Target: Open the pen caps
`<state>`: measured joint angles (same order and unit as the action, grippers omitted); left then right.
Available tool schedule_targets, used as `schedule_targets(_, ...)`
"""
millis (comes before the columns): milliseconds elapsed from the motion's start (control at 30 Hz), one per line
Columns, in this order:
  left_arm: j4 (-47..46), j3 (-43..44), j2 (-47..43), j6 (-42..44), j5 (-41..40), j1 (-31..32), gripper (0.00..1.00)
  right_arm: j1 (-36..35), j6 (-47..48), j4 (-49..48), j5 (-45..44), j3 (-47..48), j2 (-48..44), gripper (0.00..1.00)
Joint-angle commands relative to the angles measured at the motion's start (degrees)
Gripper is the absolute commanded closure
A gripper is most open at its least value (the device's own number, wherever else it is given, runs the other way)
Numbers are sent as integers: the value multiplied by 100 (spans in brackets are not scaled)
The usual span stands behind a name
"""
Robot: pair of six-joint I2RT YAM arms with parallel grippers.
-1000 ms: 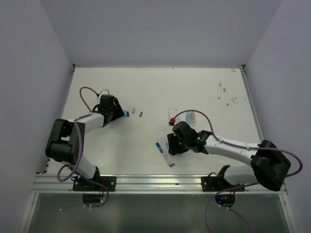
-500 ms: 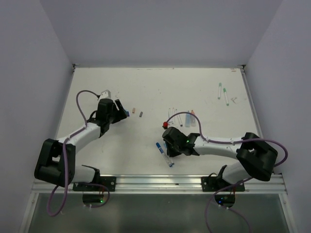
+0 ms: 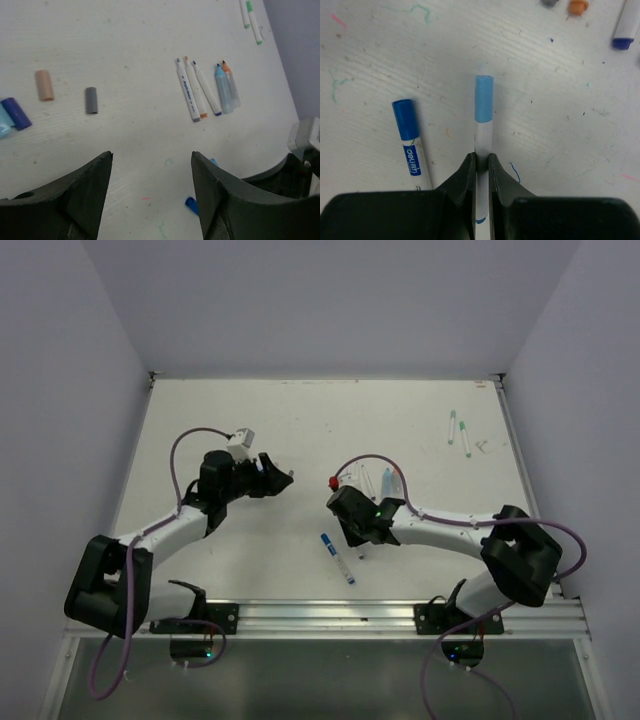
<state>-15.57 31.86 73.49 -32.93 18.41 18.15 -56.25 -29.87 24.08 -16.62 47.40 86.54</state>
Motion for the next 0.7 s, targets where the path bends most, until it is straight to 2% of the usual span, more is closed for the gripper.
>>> schedule_targets(0, -1480, -285, 51, -178, 1330, 39, 32, 131, 525, 124, 122, 585, -85, 100)
schedule_targets(67, -1982, -565, 69, -528, 1787, 57, 32, 167, 605, 124, 343, 709, -172, 100)
schedule_targets(100, -2576, -680, 69, -661, 2015, 57, 32, 167, 640, 80, 457, 797, -225, 100)
schedule_targets(200, -3309, -979, 112, -1066, 2210, 109, 30, 176, 675, -174, 984, 859, -418, 100)
schedule_targets(333, -3558, -953, 340, -1303, 2298, 258, 30, 185, 631, -491, 1407, 824, -542, 100)
schedule_targets(600, -3575, -936, 657, -1593, 2149, 347, 30, 202, 464, -896, 1407, 727, -761, 100)
schedule_targets(667, -3846, -962, 885, -1795, 2227, 347, 30, 193, 464, -913, 1381, 762, -753, 100)
